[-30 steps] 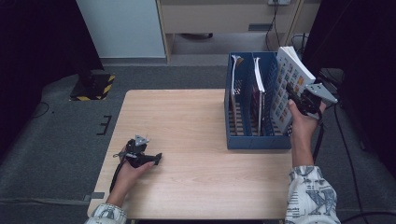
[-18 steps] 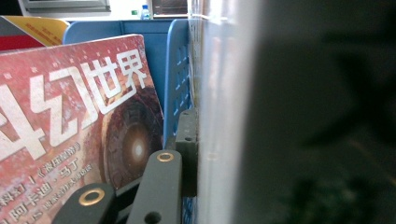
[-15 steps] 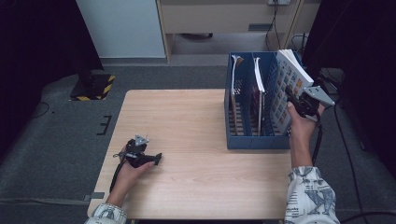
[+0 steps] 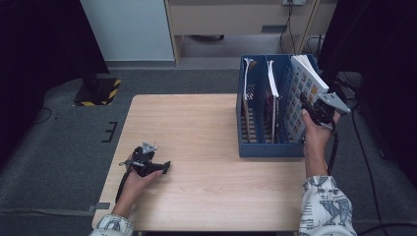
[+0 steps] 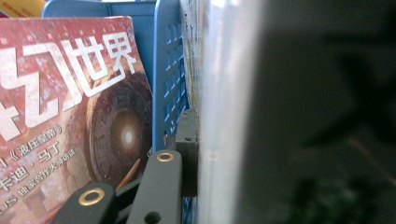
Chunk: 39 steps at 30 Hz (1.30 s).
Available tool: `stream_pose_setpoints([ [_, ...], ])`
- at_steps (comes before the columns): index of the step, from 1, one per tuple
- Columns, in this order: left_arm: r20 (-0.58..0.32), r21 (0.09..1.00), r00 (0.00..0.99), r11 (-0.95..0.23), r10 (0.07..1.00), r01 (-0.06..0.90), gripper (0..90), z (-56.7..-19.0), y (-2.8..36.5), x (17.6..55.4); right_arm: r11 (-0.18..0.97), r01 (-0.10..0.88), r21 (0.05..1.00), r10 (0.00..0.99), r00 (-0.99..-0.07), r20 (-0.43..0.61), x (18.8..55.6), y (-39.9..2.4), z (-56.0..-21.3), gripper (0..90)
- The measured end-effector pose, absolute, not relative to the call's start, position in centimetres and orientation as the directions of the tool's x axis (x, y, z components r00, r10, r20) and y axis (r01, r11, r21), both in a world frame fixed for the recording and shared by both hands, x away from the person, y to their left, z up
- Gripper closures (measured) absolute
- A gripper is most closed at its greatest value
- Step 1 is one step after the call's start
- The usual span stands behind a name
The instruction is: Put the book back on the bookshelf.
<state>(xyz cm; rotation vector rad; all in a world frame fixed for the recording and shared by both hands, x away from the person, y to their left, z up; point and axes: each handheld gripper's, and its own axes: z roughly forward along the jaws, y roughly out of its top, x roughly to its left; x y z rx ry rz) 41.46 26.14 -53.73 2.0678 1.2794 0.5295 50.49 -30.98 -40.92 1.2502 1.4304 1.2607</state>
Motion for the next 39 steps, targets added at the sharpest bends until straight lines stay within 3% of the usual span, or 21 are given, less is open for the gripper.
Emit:
stream_pose_setpoints([
  [39,0.008,0.7,0.445,-0.323,0.895,0.637,0.6,-53.7,26.1,41.5,0.021,0.175,0.984,0.989,-0.146,0.005,51.1,-31.1,-42.0,73.8],
])
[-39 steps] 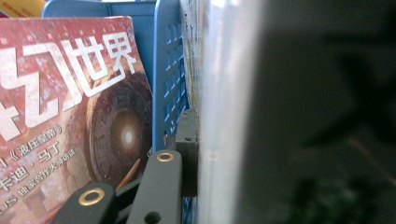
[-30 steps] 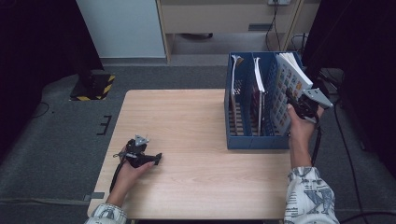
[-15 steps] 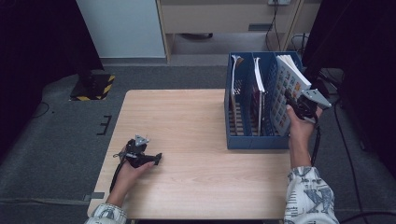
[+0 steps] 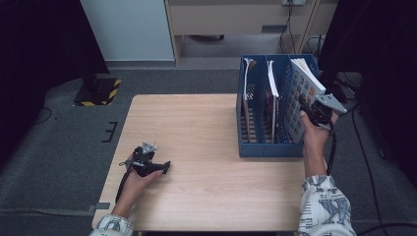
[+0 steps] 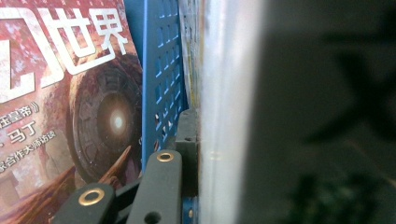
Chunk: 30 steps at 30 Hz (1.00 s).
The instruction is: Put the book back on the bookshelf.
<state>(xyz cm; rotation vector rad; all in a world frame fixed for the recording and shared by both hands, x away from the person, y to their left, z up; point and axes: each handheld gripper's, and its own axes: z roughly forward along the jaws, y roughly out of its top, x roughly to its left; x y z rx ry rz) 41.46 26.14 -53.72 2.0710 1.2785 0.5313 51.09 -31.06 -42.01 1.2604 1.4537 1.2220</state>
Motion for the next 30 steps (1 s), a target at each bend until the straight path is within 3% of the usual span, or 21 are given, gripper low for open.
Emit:
stream_pose_setpoints([
  [30,0.008,0.7,0.445,-0.323,0.896,0.637,0.5,-53.72,26.13,41.47,-0.011,0.174,0.985,0.985,-0.169,0.041,51.63,-30.9,-42.2,73.8],
])
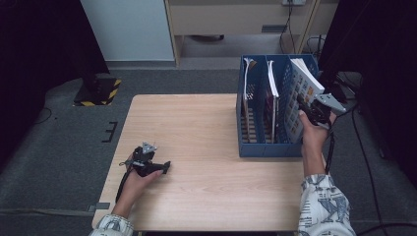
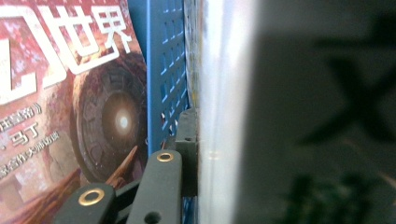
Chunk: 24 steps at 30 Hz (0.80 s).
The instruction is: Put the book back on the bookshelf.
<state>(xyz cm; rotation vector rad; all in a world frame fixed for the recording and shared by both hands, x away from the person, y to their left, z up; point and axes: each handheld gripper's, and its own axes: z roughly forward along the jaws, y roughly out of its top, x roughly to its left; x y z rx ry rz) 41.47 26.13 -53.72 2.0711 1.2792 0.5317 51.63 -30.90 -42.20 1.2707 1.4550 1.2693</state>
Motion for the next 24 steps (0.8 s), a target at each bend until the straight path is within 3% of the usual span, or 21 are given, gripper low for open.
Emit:
stream_pose_setpoints([
  [24,0.008,0.7,0.445,-0.322,0.896,0.638,0.5,-53.72,26.12,41.47,0.021,0.214,0.977,0.986,-0.169,0.016,51.4,-30.79,-42.16,72.8],
])
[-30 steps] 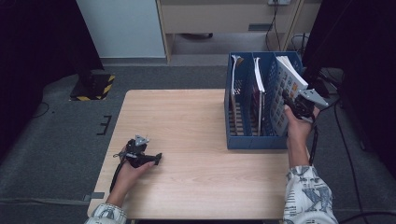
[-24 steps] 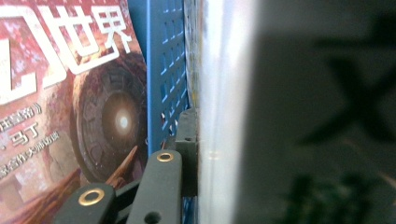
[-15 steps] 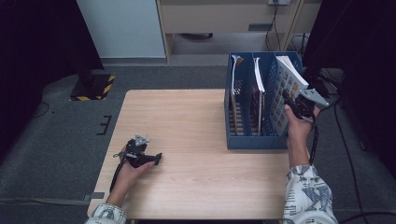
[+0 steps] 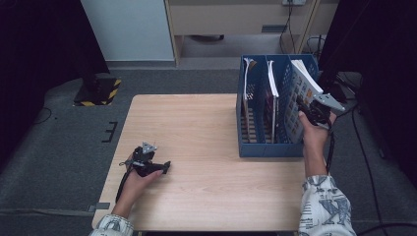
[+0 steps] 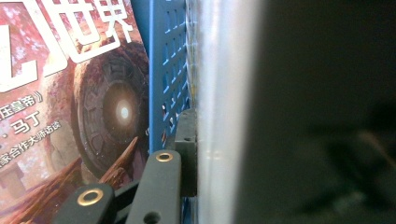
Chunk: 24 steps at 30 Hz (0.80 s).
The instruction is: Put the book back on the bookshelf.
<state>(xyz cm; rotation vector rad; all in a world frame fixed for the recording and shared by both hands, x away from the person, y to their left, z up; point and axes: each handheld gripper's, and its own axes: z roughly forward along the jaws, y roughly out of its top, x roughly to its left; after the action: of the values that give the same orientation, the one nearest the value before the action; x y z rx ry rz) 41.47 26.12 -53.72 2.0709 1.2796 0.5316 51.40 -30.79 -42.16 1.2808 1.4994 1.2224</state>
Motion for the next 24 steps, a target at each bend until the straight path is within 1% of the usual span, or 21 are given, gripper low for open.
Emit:
stream_pose_setpoints([
  [8,0.008,0.7,0.444,-0.323,0.896,0.637,0.5,-53.72,26.11,41.47,0.024,0.217,0.976,0.981,-0.194,0.019,51.06,-30.56,-41.92,72.2],
  [11,0.008,0.7,0.445,-0.323,0.896,0.637,0.5,-53.72,26.12,41.47,0.019,0.219,0.976,0.974,-0.223,0.031,51.05,-30.54,-41.93,72.5],
  [19,0.008,0.7,0.445,-0.323,0.896,0.637,0.5,-53.72,26.12,41.48,0.009,0.208,0.978,0.974,-0.222,0.039,51.03,-30.5,-41.93,73.0],
  [24,0.008,0.7,0.445,-0.323,0.896,0.637,0.5,-53.72,26.12,41.48,-0.008,0.194,0.981,0.979,-0.2,0.048,51.09,-30.74,-41.97,73.2],
])
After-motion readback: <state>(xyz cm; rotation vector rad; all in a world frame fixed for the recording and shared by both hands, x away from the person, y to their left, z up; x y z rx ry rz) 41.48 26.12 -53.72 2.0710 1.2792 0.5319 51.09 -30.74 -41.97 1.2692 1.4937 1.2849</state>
